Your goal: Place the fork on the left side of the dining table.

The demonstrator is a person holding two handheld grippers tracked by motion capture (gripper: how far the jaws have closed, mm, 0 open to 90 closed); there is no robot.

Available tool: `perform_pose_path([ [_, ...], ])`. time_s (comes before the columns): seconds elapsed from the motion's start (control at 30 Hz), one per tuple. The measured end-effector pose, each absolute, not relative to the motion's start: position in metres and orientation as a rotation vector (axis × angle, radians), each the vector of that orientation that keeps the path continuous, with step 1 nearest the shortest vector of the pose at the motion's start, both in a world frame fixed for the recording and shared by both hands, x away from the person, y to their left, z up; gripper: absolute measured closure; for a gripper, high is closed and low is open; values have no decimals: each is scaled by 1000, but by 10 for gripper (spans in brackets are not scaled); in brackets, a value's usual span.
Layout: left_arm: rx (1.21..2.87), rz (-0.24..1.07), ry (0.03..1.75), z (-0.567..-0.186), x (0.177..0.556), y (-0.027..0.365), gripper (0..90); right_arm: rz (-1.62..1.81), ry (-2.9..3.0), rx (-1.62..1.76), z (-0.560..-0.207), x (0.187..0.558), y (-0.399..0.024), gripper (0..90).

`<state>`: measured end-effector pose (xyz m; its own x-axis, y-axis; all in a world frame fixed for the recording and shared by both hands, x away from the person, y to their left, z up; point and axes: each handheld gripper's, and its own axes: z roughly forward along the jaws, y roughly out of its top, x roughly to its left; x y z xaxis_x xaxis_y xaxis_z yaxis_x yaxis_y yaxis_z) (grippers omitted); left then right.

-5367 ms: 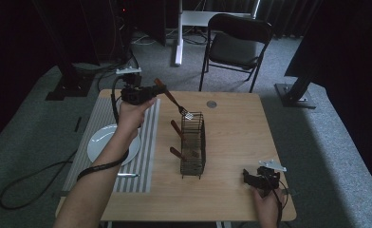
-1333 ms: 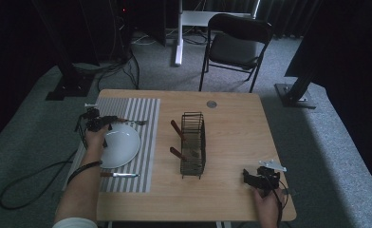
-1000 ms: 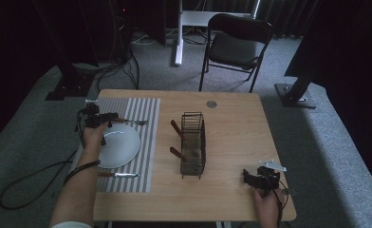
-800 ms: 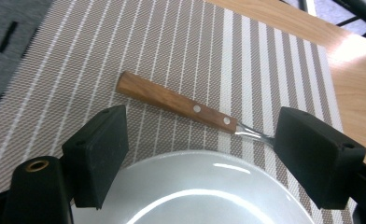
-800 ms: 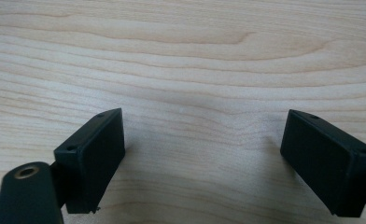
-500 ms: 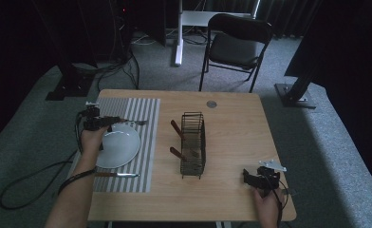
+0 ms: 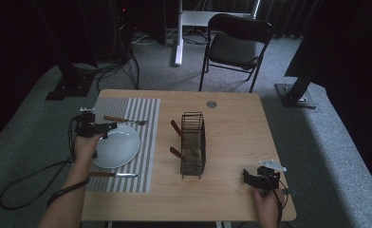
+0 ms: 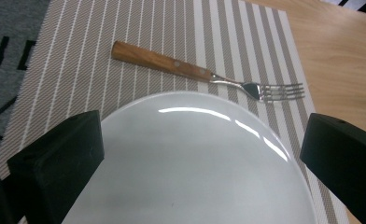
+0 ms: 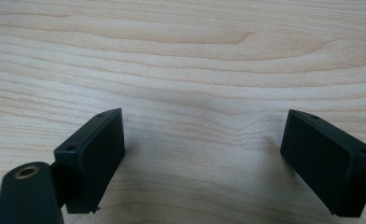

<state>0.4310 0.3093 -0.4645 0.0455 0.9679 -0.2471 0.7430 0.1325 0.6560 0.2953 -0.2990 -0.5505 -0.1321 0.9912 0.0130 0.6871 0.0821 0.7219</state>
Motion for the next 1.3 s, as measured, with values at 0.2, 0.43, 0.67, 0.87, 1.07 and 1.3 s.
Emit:
perform_pose_path([
  [0.2, 1675, 427, 1723, -466, 419, 310, 0, 813, 1875, 1651, -550, 295, -299, 133],
  [0.43, 1699, 418, 1682, -467, 401, 308, 0, 813, 1875, 1651, -550, 295, -299, 134],
  [0.67, 1718, 434, 1673, -470, 382, 310, 0, 813, 1875, 1652, -550, 295, -299, 133],
  [0.87, 1709, 425, 1685, -473, 365, 309, 0, 813, 1875, 1652, -550, 295, -299, 134],
  [1.07, 1750, 435, 1667, -478, 351, 303, 0, 813, 1875, 1652, -550, 295, -299, 133],
  [1.3, 1777, 441, 1640, -484, 335, 297, 0, 813, 1875, 1652, -550, 295, -299, 133],
])
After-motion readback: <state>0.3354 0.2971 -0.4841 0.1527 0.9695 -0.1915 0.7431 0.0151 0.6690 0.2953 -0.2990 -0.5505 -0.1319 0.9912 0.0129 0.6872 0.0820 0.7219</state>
